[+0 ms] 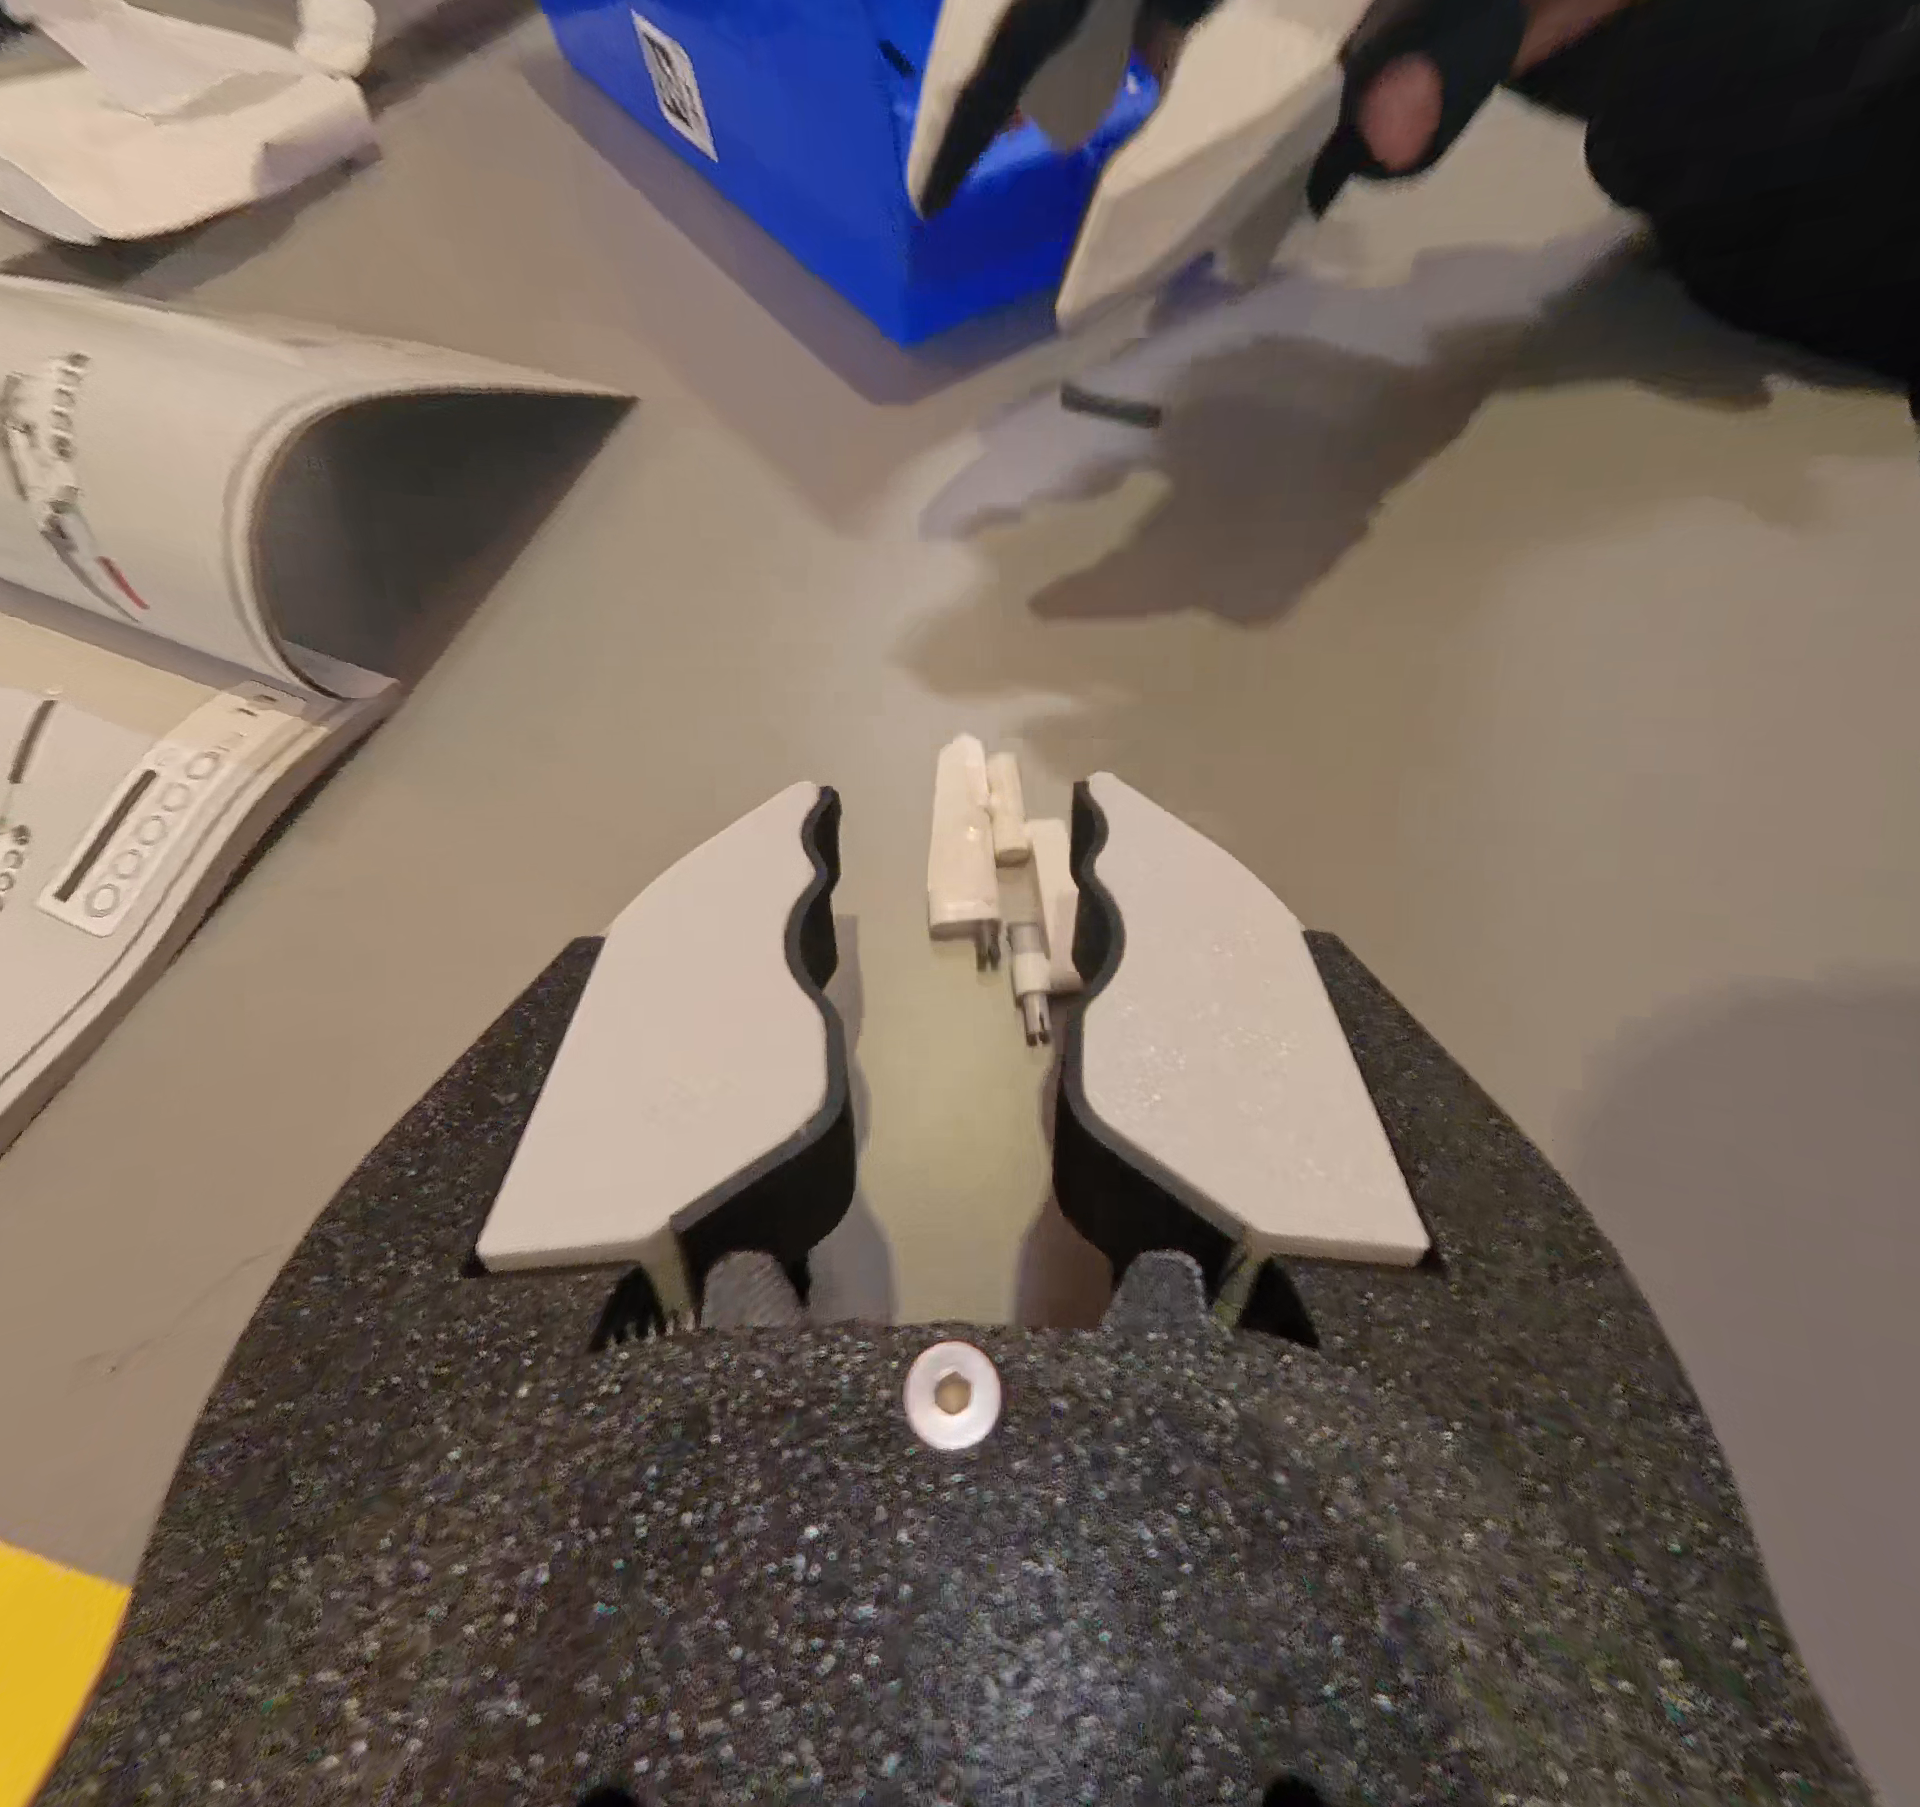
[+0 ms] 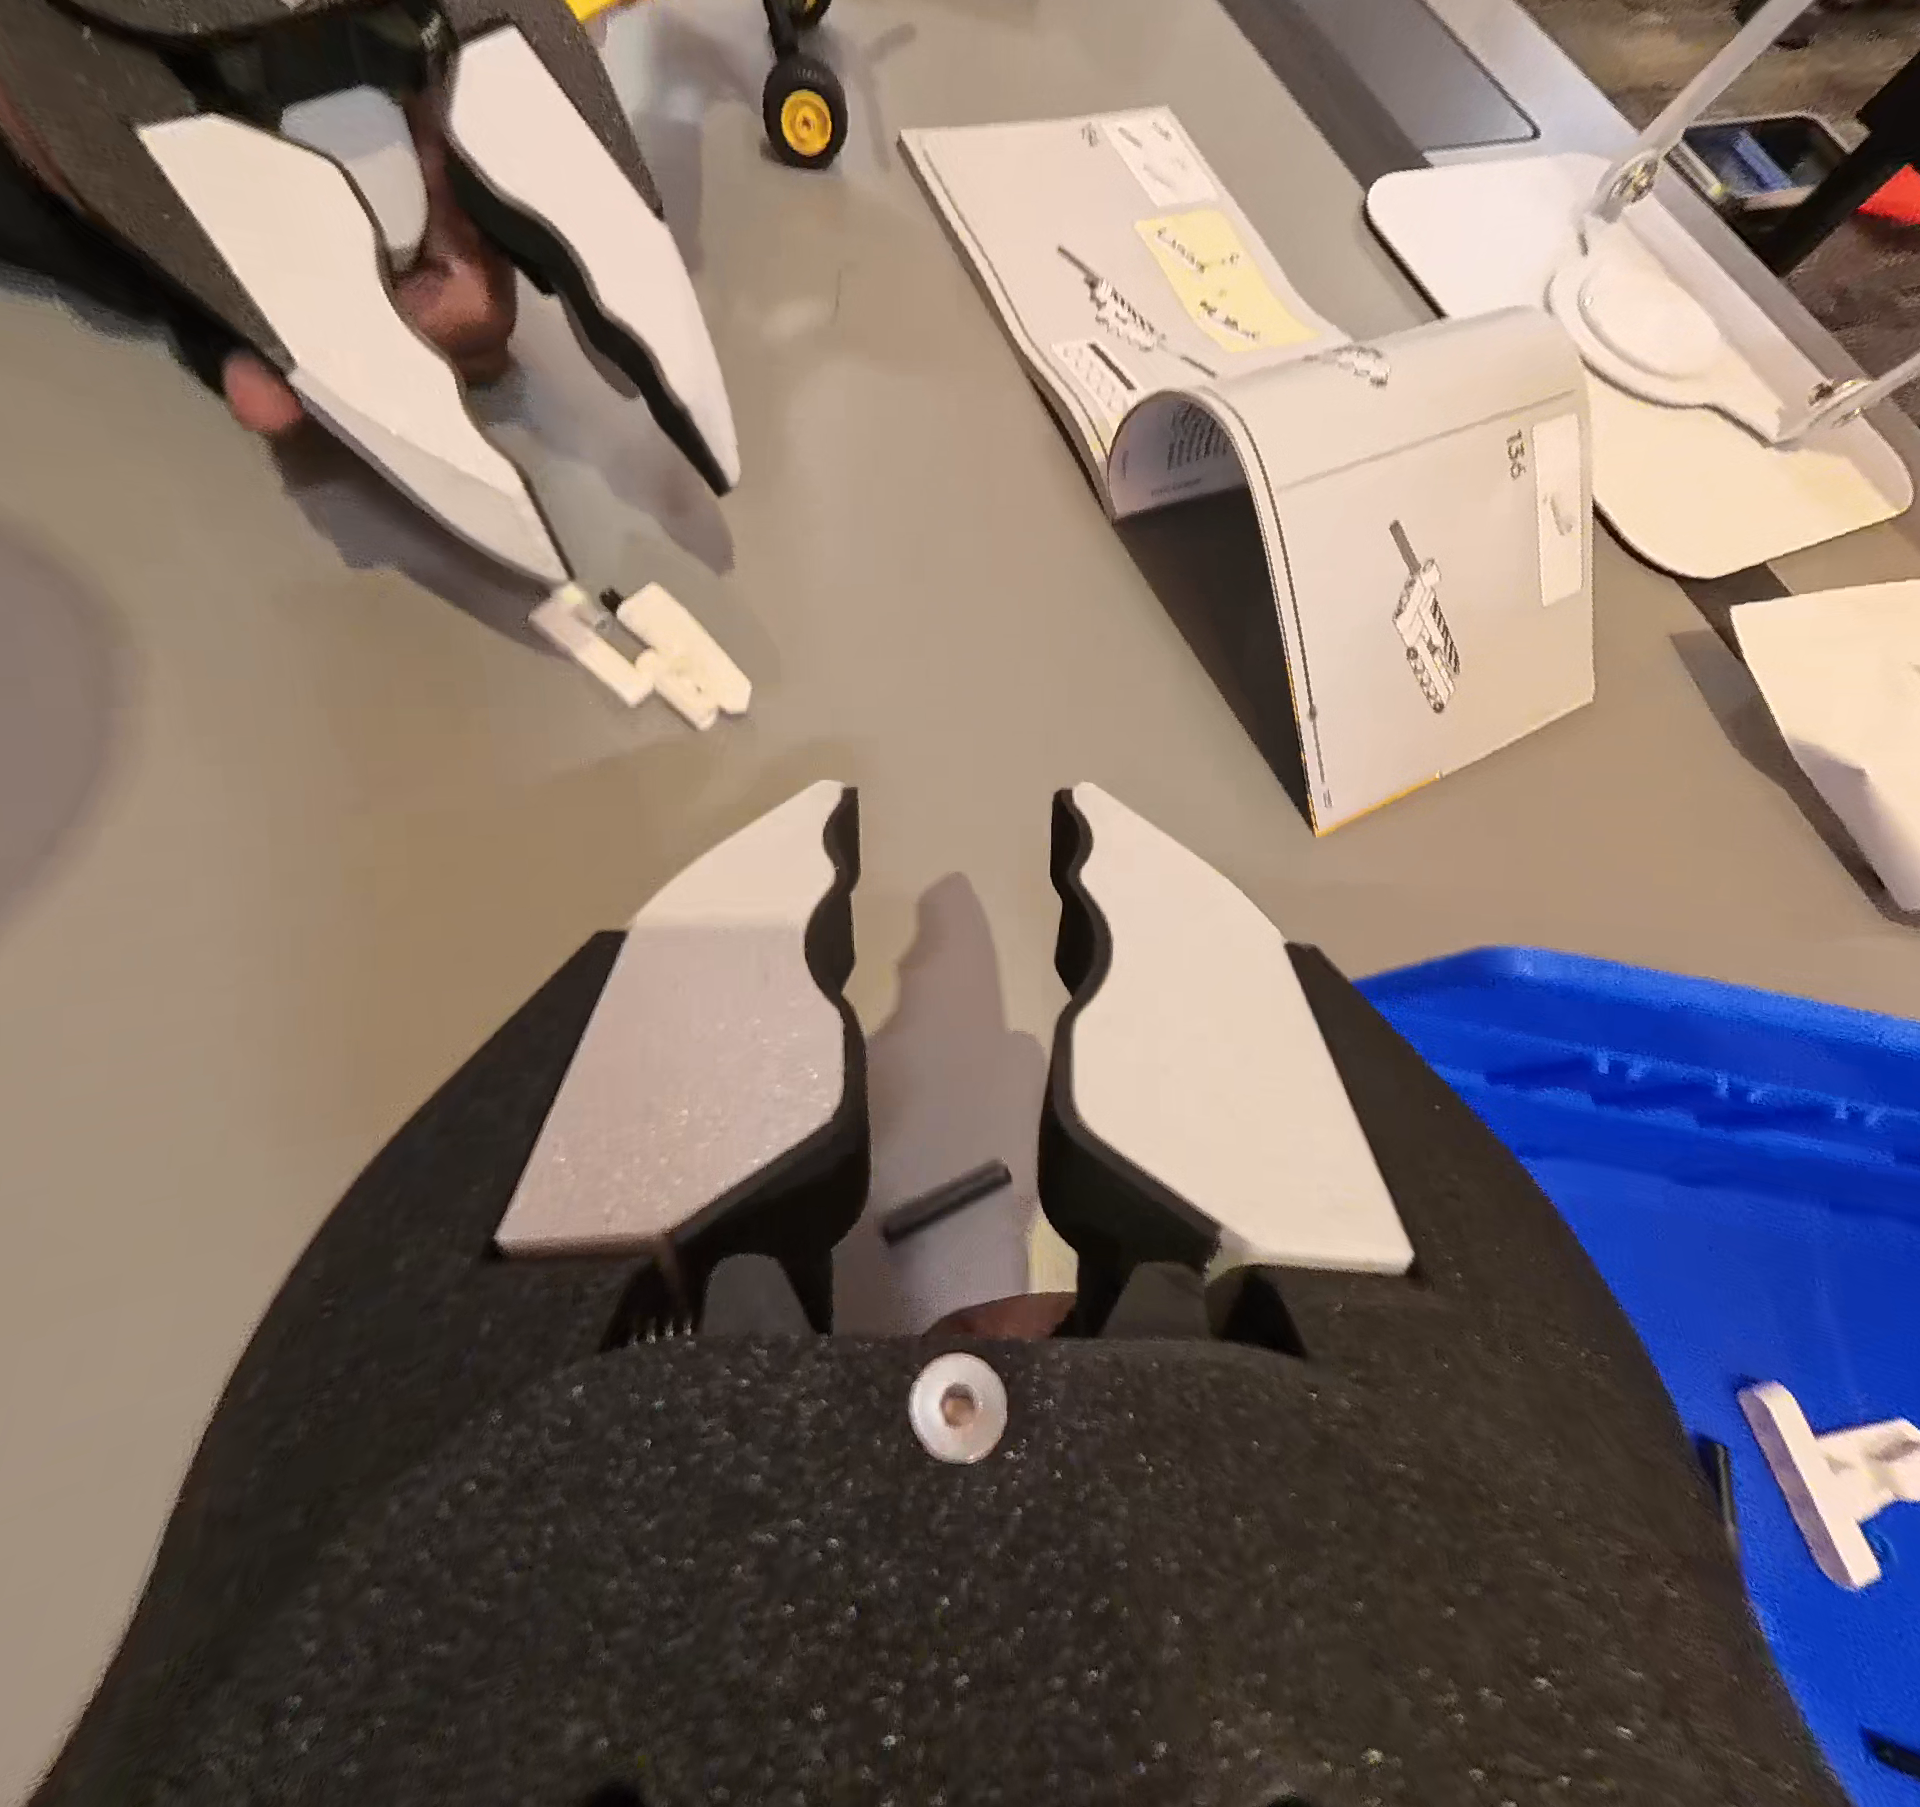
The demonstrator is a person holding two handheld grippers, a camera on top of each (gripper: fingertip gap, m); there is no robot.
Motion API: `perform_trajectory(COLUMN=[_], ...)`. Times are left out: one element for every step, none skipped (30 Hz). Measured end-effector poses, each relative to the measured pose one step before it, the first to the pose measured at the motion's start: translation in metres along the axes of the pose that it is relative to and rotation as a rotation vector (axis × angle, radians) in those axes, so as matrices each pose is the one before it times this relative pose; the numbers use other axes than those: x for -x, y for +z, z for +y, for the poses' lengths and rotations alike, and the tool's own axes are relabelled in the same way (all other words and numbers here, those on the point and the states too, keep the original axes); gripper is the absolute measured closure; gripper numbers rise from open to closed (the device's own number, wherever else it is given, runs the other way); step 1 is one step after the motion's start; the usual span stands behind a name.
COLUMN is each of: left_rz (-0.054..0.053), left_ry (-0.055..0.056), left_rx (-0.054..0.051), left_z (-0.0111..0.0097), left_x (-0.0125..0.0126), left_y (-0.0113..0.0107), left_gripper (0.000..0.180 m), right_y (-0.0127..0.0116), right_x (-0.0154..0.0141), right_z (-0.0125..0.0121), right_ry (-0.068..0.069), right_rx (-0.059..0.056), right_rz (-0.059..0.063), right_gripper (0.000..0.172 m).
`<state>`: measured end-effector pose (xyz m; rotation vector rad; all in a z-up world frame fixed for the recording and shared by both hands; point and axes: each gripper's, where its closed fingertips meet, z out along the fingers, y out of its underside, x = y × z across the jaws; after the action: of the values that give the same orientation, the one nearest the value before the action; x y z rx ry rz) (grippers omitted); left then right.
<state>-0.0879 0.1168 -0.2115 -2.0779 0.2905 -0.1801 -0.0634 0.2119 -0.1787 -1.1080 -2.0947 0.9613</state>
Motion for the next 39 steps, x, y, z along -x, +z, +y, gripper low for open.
perform_trajectory(left_rz=[0.0128,0.0093,0.0027,0.0036,0.0055,0.004,0.0024,0.0027,0.0007,0.0005,0.0015,0.0007,0.001,0.0004,-0.0008,-0.0008,-0.0003,-0.001,-0.002,-0.0012,-0.0012,-0.0016,-0.0004,-0.001,-0.0011,-0.0004,-0.0007,-0.0003,-0.0005,-0.0007,-0.0007,-0.0008,-0.0008,-0.0008,-0.0008,-0.0009,-0.0007,-0.0005,-0.0003], left_ry=[0.0121,0.0118,0.0109,0.0109,0.0103,0.0086,0.0064,0.0045,0.0025,0.0001,-0.0016,-0.0013,0.0,0.0009,0.0018,0.0027,0.0036,0.0036,0.0026,0.0017,0.0013,0.001,0.0001,-0.0008,-0.0007,-0.0005,-0.0004,0.0002,0.0003,0.0006,0.0011,0.0008,0.0006,0.0009,0.0009,0.0009,0.0008,0.0008,0.001], left_rx=[0.0349,0.0351,0.0271,0.019,0.0163,0.0166,0.0135,0.0064,0.0018,0.0017,0.0021,0.0011,0.001,0.0016,0.0019,0.0019,0.0018,0.0013,0.0018,0.0017,0.0007,0.0001,0.0001,0.0006,0.0006,0.0004,0.0005,0.0004,0.0005,0.0003,0.0003,0.0008,0.0006,0.0003,0.0006,0.0006,0.0003,0.0003,0.0003], left_z=[0.00475,0.00472,0.00365,0.00267,0.00233,0.00233,0.00197,0.00094,0.00025,0.00041,0.00034,0.00023,0.00016,0.00027,0.00019,0.00028,0.00019,0.00008,0.00018,0.00015,0.00003,0.00003,-0.00004,0.00004,0.00006,0.00002,0.00008,-0.00004,0.00008,0.00001,0.00006,0.00006,0.00007,-0.00002,0.00012,0.00009,-0.00005,0.00005,0.00001], left_x=[-0.00237,-0.0019,-0.00109,-0.00127,-0.00143,-0.00102,-0.00069,-0.00066,-0.00023,0.0,0.00011,0.00006,-0.00006,-0.00011,-0.00004,-0.00021,-0.00021,-0.00024,-0.00006,-0.00003,-0.00001,0.00008,0.0001,0.00014,0.00025,0.00014,0.00009,0.0,0.00011,0.00005,-0.00002,0.0,0.00008,-0.00002,0.00007,-0.00002,0.00009,-0.00007,0.00002], left_y=[0.00101,0.00108,0.00101,0.00071,0.00066,0.00065,0.0008,0.00048,0.00031,0.00028,0.00026,0.00014,0.0002,0.00027,0.00038,0.00042,0.00036,0.00029,0.00036,0.00025,0.00016,0.00011,0.00006,0.00016,0.00014,0.00002,0.0001,0.00007,0.0001,0.00001,0.00009,0.00013,0.00012,0.00003,0.00005,0.00007,0.00007,0.00009,0.0], left_gripper=[0.137,0.137,0.137,0.136,0.136,0.136,0.136,0.135,0.135,0.135,0.136,0.136,0.136,0.136,0.136,0.136,0.136,0.136,0.136,0.136,0.136,0.136,0.136,0.136,0.136,0.136,0.136,0.136,0.136,0.136,0.137,0.137,0.137,0.137,0.137,0.137,0.137,0.137,0.137], right_y=[-0.00342,-0.00323,-0.00285,-0.00246,-0.00198,-0.00155,-0.0011,-0.00073,-0.00049,-0.00035,-0.00024,-0.00032,-0.0004,-0.00047,-0.00076,-0.00092,-0.00099,-0.00085,-0.00054,-0.00032,-0.00028,-0.00003,0.00007,0.00039,0.00093,0.00145,0.00182,0.0025,0.00267,0.00258,0.00231,0.0023,0.00221,0.00135,0.0009,0.00064,0.00049,0.00033,0.0003], right_x=[-0.0005,-0.00007,0.00004,0.00094,0.00158,0.00147,0.0014,0.00154,0.00198,0.00295,0.00301,0.00247,0.00205,0.00182,0.00173,0.00176,0.00069,-0.0003,-0.0006,-0.00033,-0.00053,-0.00093,-0.00136,-0.002,-0.00233,-0.00161,-0.00118,-0.00073,0.00015,0.00082,0.00098,0.00062,-0.0003,-0.00166,-0.00136,-0.00095,-0.00072,-0.00101,-0.00145], right_z=[0.00374,0.00363,0.00353,0.00373,0.00416,0.00447,0.00472,0.00477,0.00452,0.00446,0.00442,0.00439,0.00451,0.00429,0.00383,0.00284,0.00201,0.00172,0.00204,0.00231,0.00284,0.0029,0.00251,0.00234,0.00202,0.00141,0.00129,0.00168,0.00167,0.00139,0.00084,0.00043,0.00037,-0.00141,-0.00101,-0.00049,-0.00039,-0.00015,0.00006], right_ry=[-0.0067,-0.0039,-0.0013,-0.0015,-0.0045,-0.0078,-0.0091,-0.0075,-0.0037,0.0001,0.0005,-0.0025,-0.0039,-0.0007,0.0032,0.0054,0.0053,0.006,0.007,0.0049,0.0034,0.0068,0.0167,0.029,0.0345,0.0298,0.0301,0.0339,0.028,0.0209,0.0174,0.0137,0.0112,0.0071,0.0065,0.0009,-0.0055,-0.0057,-0.0033], right_rx=[0.012,0.0096,0.0091,0.0111,0.0125,0.0152,0.0166,0.0177,0.0159,0.0143,0.0152,0.0159,0.0157,0.0144,0.0121,0.0088,0.0049,0.0052,0.0096,0.0115,0.0144,0.0152,0.0143,0.016,0.0146,0.0117,0.0114,0.0168,0.0167,0.0152,0.0124,0.0096,0.0102,-0.0017,0.0027,0.0034,0.0027,0.0022,0.0027], right_rz=[-0.0044,-0.0071,-0.0084,-0.0135,-0.0154,-0.0127,-0.0112,-0.0111,-0.0143,-0.0209,-0.0205,-0.0154,-0.0127,-0.0115,-0.0124,-0.0129,-0.0048,0.0028,0.004,0.0025,0.005,0.007,0.0066,0.0069,0.0073,0.0046,0.0035,-0.0003,-0.0029,-0.0038,-0.0018,0.001,0.0084,0.0183,0.0156,0.0128,0.0126,0.0143,0.0145], right_gripper=[0.136,0.136,0.136,0.136,0.136,0.136,0.136,0.136,0.136,0.136,0.136,0.137,0.137,0.137,0.137,0.138,0.138,0.138,0.138,0.138,0.138,0.139,0.139,0.139,0.139,0.139,0.139,0.139,0.138,0.138,0.137,0.137,0.137,0.139,0.14,0.14,0.141,0.143,0.146])
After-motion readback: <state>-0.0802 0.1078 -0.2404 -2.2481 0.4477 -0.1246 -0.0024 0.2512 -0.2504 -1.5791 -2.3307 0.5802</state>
